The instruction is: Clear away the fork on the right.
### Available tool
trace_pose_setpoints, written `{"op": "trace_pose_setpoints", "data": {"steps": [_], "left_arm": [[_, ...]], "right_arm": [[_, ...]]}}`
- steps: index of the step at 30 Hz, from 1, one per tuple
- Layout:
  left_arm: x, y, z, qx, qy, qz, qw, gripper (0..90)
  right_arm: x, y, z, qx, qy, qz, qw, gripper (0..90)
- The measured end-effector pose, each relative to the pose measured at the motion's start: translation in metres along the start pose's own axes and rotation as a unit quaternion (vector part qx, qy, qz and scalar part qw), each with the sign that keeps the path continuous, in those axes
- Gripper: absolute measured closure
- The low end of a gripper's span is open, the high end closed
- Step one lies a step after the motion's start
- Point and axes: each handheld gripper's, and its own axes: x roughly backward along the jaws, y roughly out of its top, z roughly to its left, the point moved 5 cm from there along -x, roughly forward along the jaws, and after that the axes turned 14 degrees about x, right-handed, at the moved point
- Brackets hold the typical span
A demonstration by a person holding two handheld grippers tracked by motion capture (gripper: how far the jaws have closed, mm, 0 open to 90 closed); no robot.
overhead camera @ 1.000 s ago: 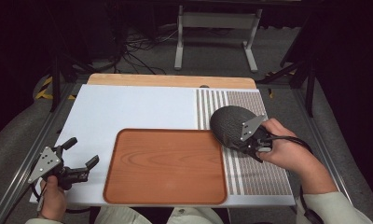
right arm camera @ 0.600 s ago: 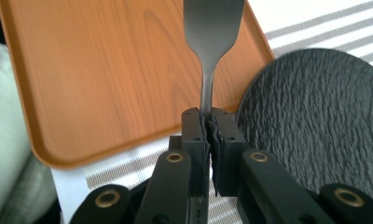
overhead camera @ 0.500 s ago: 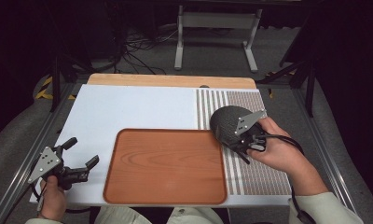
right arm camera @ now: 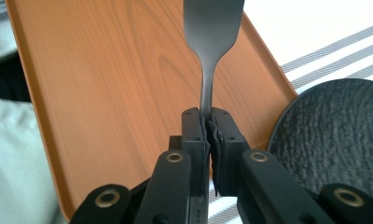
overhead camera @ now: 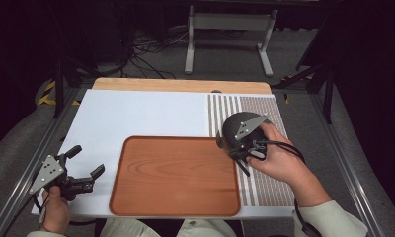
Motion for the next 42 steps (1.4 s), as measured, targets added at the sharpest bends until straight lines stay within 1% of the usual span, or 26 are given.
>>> {"op": "trace_pose_setpoints", "data": {"steps": [1, 2, 4, 6, 8, 10, 13, 15, 16, 18, 19, 20, 22, 23, 24, 26, 27, 37, 38, 41, 42], "left_arm": [[0.0, 0.0, 0.0, 0.0, 0.0, 0.0, 1.0, 0.0], [0.0, 0.0, 0.0, 0.0, 0.0, 0.0, 1.0, 0.0], [0.0, 0.0, 0.0, -0.001, 0.0, 0.001, 1.0, 0.0], [0.0, 0.0, 0.0, 0.0, 0.0, 0.0, 1.0, 0.0], [0.0, 0.0, 0.0, -0.001, 0.0, 0.0, 1.0, 0.0], [0.0, 0.0, 0.0, -0.001, -0.001, 0.0, 1.0, 0.0], [0.0, 0.0, 0.0, -0.001, 0.0, 0.0, 1.0, 0.0], [0.0, 0.0, 0.0, 0.0, 0.0, 0.0, 1.0, 0.0], [0.0, 0.0, 0.0, 0.0, 0.0, 0.0, 1.0, 0.0], [0.0, 0.0, 0.0, 0.0, 0.001, 0.0, 1.0, 0.0], [0.0, 0.0, 0.0, 0.0, 0.001, 0.0, 1.0, 0.0], [0.0, 0.0, 0.0, 0.0, 0.001, 0.0, 1.0, 0.0], [0.0, 0.0, 0.0, 0.0, 0.001, 0.0, 1.0, 0.0], [0.0, 0.0, 0.0, 0.0, 0.001, 0.0, 1.0, 0.0], [0.0, 0.0, 0.0, 0.0, 0.001, 0.0, 1.0, 0.0], [0.0, 0.0, 0.0, 0.0, 0.001, -0.001, 1.0, 0.0], [0.0, 0.001, 0.0, 0.0, 0.001, -0.001, 1.0, 0.0], [0.0, 0.001, 0.001, -0.001, 0.003, 0.0, 1.0, 0.0], [0.0, 0.001, 0.001, -0.001, 0.003, 0.0, 1.0, 0.0], [0.0, 0.001, 0.001, -0.001, 0.003, 0.0, 1.0, 0.0], [0.0, 0.001, 0.001, -0.001, 0.003, 0.0, 1.0, 0.0]], "right_arm": [[0.0, 0.0, 0.0, 0.0, 0.0, 0.0, 1.0, 85.3], [-0.002, 0.002, 0.001, -0.011, 0.003, 0.001, 0.9999, 85.3], [-0.004, 0.006, 0.002, -0.024, 0.001, 0.003, 0.9997, 85.3], [-0.005, 0.008, 0.003, -0.027, -0.001, 0.004, 0.9996, 85.3], [-0.008, 0.012, 0.005, -0.046, 0.004, 0.005, 0.9989, 85.3], [-0.011, 0.014, 0.006, -0.066, 0.004, 0.01, 0.9978, 85.3], [-0.015, 0.016, 0.007, -0.083, 0.006, 0.023, 0.9963, 85.3], [-0.018, 0.018, 0.008, -0.101, 0.005, 0.029, 0.9945, 85.3], [-0.018, 0.018, 0.008, -0.101, 0.005, 0.029, 0.9945, 85.3], [-0.021, 0.019, 0.009, -0.119, 0.006, 0.033, 0.9924, 85.3], [-0.021, 0.019, 0.009, -0.119, 0.006, 0.033, 0.9924, 85.3], [-0.024, 0.021, 0.01, -0.129, 0.007, 0.037, 0.991, 85.3], [-0.025, 0.021, 0.01, -0.132, 0.006, 0.038, 0.9905, 85.3], [-0.027, 0.023, 0.011, -0.139, 0.008, 0.041, 0.9895, 85.3], [-0.028, 0.023, 0.012, -0.139, 0.008, 0.042, 0.9894, 85.3], [-0.03, 0.025, 0.013, -0.15, 0.009, 0.044, 0.9876, 85.3], [-0.03, 0.025, 0.013, -0.15, 0.009, 0.044, 0.9876, 85.3], [-0.041, 0.028, 0.017, -0.2, 0.025, 0.064, 0.9773, 85.3], [-0.042, 0.028, 0.017, -0.208, 0.029, 0.069, 0.9754, 85.2], [-0.044, 0.028, 0.017, -0.219, 0.029, 0.075, 0.9724, 85.2], [-0.046, 0.028, 0.017, -0.23, 0.031, 0.08, 0.9695, 85.3]]}}
